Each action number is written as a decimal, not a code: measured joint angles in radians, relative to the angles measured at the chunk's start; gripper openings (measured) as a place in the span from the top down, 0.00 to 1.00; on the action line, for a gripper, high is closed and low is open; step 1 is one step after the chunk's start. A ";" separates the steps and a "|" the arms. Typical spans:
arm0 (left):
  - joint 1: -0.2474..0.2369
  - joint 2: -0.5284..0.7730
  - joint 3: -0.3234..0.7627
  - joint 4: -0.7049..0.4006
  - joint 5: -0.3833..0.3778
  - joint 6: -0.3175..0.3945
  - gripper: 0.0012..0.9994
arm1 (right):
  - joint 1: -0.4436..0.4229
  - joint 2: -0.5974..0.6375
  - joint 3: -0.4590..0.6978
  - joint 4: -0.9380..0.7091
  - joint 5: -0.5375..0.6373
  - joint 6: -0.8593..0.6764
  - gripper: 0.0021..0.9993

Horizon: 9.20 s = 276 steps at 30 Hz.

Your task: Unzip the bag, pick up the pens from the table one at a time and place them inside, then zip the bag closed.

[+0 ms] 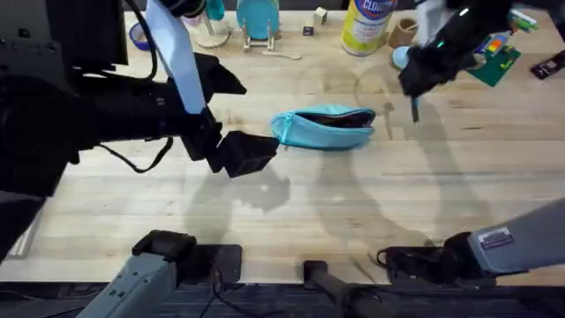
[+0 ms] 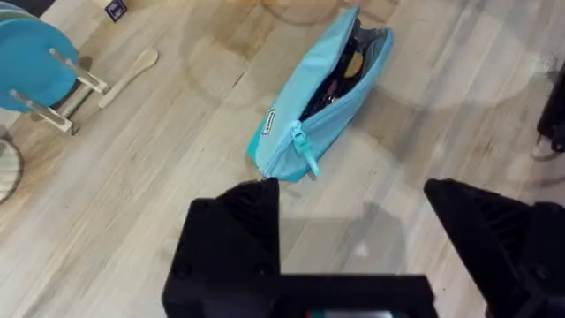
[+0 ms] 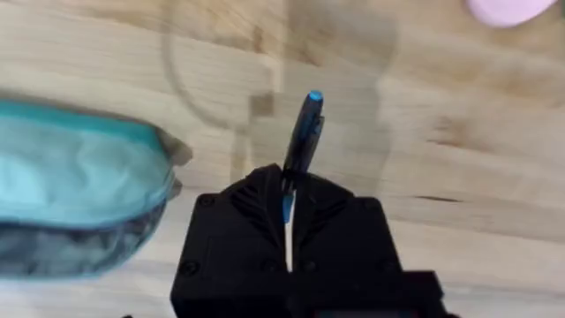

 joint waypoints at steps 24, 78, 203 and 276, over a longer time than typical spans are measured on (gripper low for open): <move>0.000 0.000 0.000 0.000 0.000 0.000 0.01 | 0.124 -0.259 0.016 0.059 -0.560 -1.055 0.97; 0.000 0.000 0.000 0.000 0.000 0.000 0.01 | 0.330 0.051 0.016 -0.091 -0.499 -1.260 0.97; 0.491 0.347 0.000 -0.366 0.261 1.112 0.01 | 0.286 -0.213 0.333 -0.255 -0.411 -0.282 0.00; 0.491 0.387 0.000 -0.359 0.264 1.161 0.01 | 0.821 -0.133 -0.014 0.062 -0.050 1.235 0.00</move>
